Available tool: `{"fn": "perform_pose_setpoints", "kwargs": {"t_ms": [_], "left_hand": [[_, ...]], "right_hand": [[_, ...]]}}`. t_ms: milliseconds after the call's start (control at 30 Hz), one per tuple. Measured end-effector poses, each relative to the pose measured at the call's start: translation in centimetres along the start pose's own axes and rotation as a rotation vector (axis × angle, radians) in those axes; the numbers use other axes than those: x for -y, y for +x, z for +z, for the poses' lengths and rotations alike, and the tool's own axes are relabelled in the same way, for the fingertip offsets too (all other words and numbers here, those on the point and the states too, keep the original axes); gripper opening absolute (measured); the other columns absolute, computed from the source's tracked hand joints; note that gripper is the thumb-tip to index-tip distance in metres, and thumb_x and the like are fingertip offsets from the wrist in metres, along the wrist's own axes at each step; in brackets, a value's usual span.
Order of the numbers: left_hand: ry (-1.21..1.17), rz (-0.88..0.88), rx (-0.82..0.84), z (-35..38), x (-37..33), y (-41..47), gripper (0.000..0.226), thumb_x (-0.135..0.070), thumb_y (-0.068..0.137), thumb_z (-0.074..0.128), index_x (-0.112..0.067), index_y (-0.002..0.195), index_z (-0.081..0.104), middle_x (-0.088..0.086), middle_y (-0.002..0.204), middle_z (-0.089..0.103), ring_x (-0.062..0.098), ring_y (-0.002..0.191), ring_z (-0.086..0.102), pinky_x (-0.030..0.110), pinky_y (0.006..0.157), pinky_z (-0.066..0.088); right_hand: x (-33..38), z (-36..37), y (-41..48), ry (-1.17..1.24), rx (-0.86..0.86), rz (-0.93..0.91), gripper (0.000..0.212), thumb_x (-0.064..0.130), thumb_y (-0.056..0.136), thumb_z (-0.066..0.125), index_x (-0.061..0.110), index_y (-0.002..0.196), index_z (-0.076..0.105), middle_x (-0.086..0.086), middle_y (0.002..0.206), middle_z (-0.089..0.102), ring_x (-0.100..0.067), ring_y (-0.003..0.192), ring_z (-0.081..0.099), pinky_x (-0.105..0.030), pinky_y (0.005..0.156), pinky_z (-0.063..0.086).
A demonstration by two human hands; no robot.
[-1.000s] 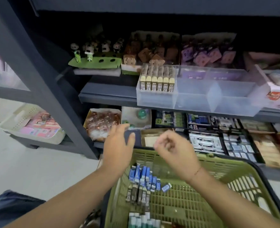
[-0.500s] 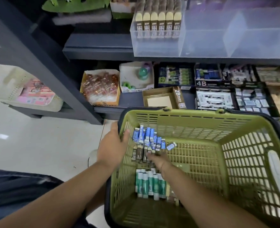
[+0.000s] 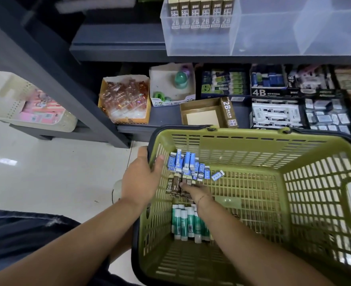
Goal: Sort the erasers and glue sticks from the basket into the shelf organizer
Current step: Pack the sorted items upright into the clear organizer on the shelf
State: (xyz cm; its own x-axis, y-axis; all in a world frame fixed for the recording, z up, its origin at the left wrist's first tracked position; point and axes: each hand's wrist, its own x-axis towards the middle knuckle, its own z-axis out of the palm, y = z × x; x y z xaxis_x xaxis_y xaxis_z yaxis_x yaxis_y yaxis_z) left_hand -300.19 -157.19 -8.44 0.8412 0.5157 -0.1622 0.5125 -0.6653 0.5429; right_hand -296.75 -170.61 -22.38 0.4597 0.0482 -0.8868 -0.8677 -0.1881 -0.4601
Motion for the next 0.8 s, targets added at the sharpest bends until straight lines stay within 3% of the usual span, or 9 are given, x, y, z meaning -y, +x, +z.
{"fn": "perform_pose_setpoints", "kwargs": {"t_ms": [200, 433, 567, 667, 800], "left_hand": [[-0.013, 0.006, -0.003, 0.0, 0.1, 0.0, 0.027, -0.043, 0.098, 0.044, -0.016, 0.098, 0.043, -0.001, 0.068, 0.057, 0.012, 0.06, 0.053, 0.026, 0.047, 0.032], [-0.018, 0.004, -0.002, -0.1, -0.1, -0.1, 0.026, -0.041, 0.099, 0.044, -0.016, 0.097, 0.043, 0.0, 0.068, 0.058, 0.011, 0.058, 0.053, 0.025, 0.047, 0.034], [-0.014, 0.005, -0.011, 0.0, -0.1, 0.0, 0.025, -0.041, 0.099, 0.045, -0.016, 0.096, 0.043, -0.001, 0.067, 0.057, 0.012, 0.059, 0.053, 0.026, 0.047, 0.034], [-0.017, 0.007, -0.001, -0.1, 0.0, 0.0, 0.026, -0.042, 0.099, 0.044, -0.016, 0.097, 0.042, 0.0, 0.068, 0.058, 0.015, 0.06, 0.056, 0.031, 0.05, 0.038], [-0.013, 0.023, -0.006, -0.1, -0.1, 0.0, 0.027, -0.042, 0.099, 0.044, -0.016, 0.097, 0.042, 0.001, 0.068, 0.058, 0.017, 0.06, 0.056, 0.031, 0.049, 0.038]], "right_hand": [[-0.3, 0.2, -0.3, 0.037, 0.025, -0.021, 0.072, 0.028, 0.079, 0.077, 0.004, 0.137, 0.041, -0.013, 0.138, 0.05, -0.03, 0.127, 0.046, -0.039, 0.107, 0.034], [0.5, -0.4, -0.4, 0.007, 0.21, 0.046, 0.097, 0.048, 0.071, 0.078, 0.01, 0.147, 0.031, -0.009, 0.152, 0.034, -0.031, 0.14, 0.03, -0.052, 0.112, 0.023], [0.8, -0.4, -0.6, 0.005, 0.22, 0.028, 0.092, 0.042, 0.074, 0.078, 0.008, 0.146, 0.031, -0.011, 0.15, 0.037, -0.03, 0.14, 0.03, -0.052, 0.113, 0.022], [1.0, -0.8, -0.8, -0.006, 0.238, 0.032, 0.098, 0.036, 0.078, 0.076, 0.014, 0.151, 0.014, -0.011, 0.155, 0.027, -0.031, 0.143, 0.023, -0.051, 0.113, 0.021], [1.0, -2.0, -1.2, -0.009, 0.3, 0.019, 0.099, 0.029, 0.079, 0.077, 0.017, 0.152, 0.011, -0.01, 0.159, 0.015, -0.03, 0.145, 0.015, -0.049, 0.115, 0.017]]}}
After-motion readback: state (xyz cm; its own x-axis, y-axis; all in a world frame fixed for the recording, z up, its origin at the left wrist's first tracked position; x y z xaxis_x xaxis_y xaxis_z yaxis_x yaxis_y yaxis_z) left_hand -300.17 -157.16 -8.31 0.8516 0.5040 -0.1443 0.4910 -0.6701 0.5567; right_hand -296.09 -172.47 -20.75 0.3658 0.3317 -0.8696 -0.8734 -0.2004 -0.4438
